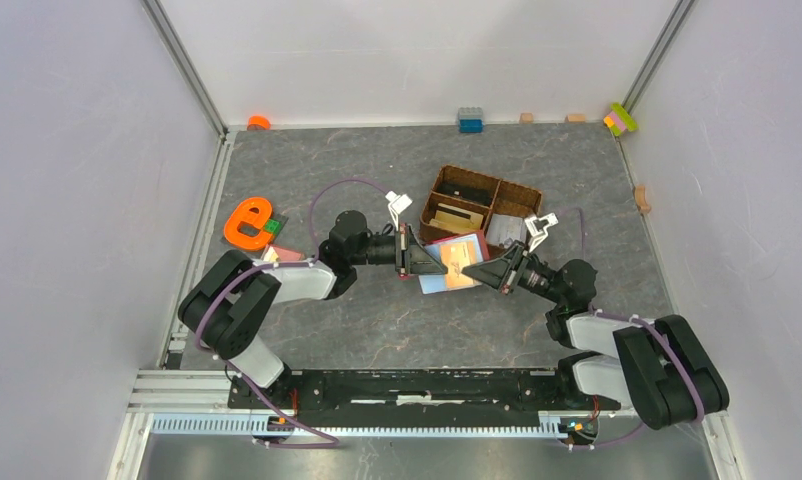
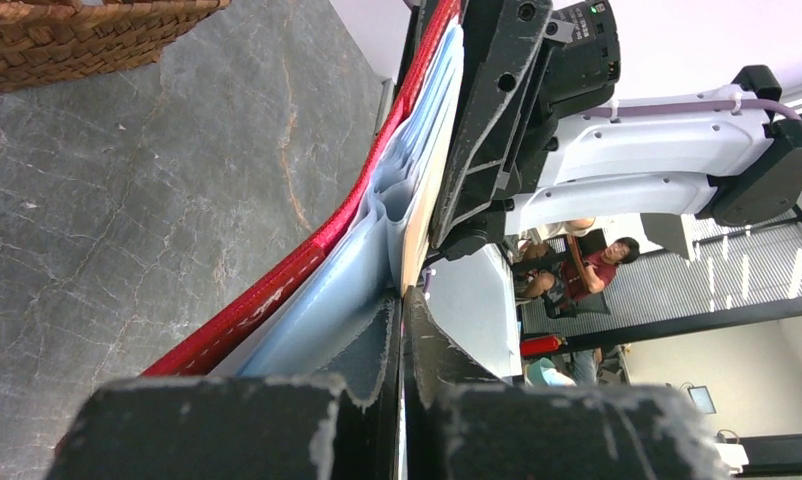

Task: Take the credit cards out of the card holder
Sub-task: Remove the credit card from the card holder.

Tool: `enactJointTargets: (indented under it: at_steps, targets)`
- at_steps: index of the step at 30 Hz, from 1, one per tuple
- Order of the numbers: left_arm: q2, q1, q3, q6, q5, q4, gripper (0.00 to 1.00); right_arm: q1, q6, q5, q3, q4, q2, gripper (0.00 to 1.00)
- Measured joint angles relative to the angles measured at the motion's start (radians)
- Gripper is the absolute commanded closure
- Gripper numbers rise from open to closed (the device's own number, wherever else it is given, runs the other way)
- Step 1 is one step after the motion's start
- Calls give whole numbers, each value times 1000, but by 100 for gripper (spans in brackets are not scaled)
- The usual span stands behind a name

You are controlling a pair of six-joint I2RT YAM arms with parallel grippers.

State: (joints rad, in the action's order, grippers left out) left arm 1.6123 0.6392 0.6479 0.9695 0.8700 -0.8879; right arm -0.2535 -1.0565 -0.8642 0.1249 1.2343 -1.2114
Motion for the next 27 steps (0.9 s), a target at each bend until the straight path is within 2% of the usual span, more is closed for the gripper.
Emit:
enactJointTargets:
  at_steps: [2, 3, 16, 17, 19, 21, 27]
  targets:
    - [-2, 1, 0, 0, -2, 0, 98, 8, -36, 0, -12, 46, -19, 94]
    - [-4, 2, 0, 0, -3, 0, 98, 11, -55, -3, -18, 72, -30, 95]
    - [-18, -19, 0, 0, -6, -8, 98, 63, -175, -18, -45, 217, -78, 92]
    - [-18, -22, 0, 0, -7, -8, 94, 64, -178, -18, -45, 218, -79, 92]
    - [-18, -23, 0, 0, -7, -8, 78, 65, -182, -19, -45, 223, -82, 91]
    - [-18, -21, 0, 2, -5, -13, 69, 65, -187, -19, -45, 225, -88, 91]
    - [-18, -8, 0, 7, 1, -65, 63, 60, -200, -19, -45, 225, -100, 91]
